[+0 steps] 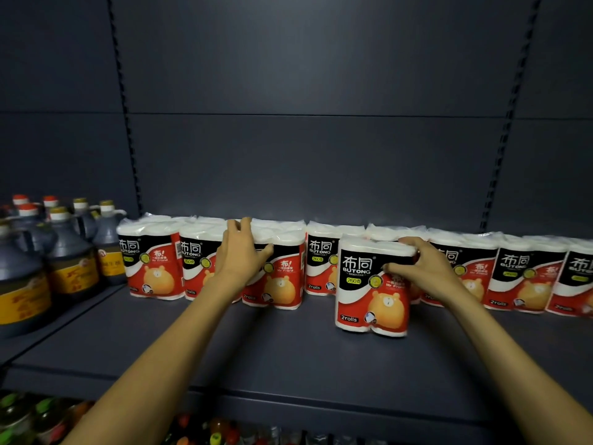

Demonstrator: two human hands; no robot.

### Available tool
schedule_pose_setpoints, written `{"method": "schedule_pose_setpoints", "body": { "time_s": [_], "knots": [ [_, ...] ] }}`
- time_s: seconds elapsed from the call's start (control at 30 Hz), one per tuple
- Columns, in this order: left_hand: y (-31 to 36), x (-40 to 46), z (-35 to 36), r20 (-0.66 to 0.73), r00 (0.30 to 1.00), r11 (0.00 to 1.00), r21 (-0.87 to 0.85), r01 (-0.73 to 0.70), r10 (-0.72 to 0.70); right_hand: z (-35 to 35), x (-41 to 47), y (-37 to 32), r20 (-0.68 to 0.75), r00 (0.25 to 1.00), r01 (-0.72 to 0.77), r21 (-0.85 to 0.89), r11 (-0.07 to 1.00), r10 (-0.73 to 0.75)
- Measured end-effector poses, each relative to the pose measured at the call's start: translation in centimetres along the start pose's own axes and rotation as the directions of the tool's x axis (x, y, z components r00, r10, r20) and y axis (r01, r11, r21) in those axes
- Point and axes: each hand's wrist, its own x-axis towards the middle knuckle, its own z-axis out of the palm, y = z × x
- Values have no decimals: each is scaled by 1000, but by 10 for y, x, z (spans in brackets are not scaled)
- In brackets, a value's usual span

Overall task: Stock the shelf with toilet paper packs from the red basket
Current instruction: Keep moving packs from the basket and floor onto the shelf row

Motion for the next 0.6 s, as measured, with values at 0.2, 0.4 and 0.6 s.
{"method": "schedule_pose_setpoints", "body": {
  "time_s": [0.2, 0.4, 0.6],
  "knots": [
    [15, -6, -15, 283, 933, 967, -185, -173, 221, 20, 11, -14, 10, 1000, 25, -29, 999, -25],
    [15, -19, -10, 549, 809, 977, -121, -173, 211, 46, 23, -24, 24, 1000, 19, 14, 1000, -19],
    [5, -27, -13, 577, 800, 986, -96, -136, 166, 68, 31, -23, 39, 999, -4, 75, 997, 1]
  ]
}}
